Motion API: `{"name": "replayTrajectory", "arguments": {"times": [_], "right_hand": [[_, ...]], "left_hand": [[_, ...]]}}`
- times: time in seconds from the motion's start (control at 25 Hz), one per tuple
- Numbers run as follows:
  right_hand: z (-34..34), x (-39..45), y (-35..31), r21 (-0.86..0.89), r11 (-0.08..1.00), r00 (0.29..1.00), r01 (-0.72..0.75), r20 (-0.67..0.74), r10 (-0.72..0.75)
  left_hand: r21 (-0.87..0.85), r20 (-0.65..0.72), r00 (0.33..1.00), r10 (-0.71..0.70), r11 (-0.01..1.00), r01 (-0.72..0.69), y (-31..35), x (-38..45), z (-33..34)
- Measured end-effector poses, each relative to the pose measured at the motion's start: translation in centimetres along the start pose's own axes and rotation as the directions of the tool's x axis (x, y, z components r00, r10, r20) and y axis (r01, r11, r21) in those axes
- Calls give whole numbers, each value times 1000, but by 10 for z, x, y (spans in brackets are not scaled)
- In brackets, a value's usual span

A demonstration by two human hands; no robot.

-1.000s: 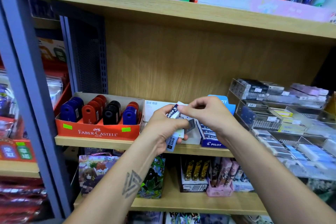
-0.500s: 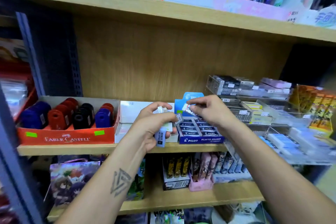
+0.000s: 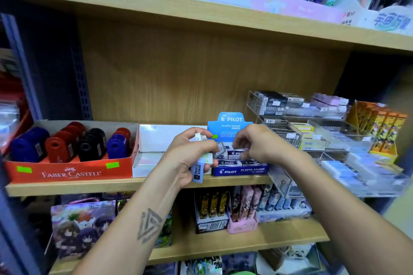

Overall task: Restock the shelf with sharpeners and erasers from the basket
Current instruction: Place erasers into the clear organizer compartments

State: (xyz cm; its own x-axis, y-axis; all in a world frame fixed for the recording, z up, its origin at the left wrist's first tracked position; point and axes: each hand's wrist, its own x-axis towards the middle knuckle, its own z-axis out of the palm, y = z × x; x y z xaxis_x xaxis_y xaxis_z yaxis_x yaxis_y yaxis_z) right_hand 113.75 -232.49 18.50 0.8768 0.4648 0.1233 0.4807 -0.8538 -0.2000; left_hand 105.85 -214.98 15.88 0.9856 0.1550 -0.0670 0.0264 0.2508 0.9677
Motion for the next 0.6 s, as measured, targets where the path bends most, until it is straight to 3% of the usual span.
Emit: {"name": "replayTrajectory", "arguments": {"times": [0.24, 0.6], "right_hand": [[-12, -19, 5, -194, 981, 999, 6, -33, -13], [-10, -31, -4, -239, 971, 998, -11, 64, 27]], "left_hand": [[40, 16, 999, -29, 999, 28, -5, 2, 7], [84, 26, 998, -48, 995, 46, -14, 1, 15]]}}
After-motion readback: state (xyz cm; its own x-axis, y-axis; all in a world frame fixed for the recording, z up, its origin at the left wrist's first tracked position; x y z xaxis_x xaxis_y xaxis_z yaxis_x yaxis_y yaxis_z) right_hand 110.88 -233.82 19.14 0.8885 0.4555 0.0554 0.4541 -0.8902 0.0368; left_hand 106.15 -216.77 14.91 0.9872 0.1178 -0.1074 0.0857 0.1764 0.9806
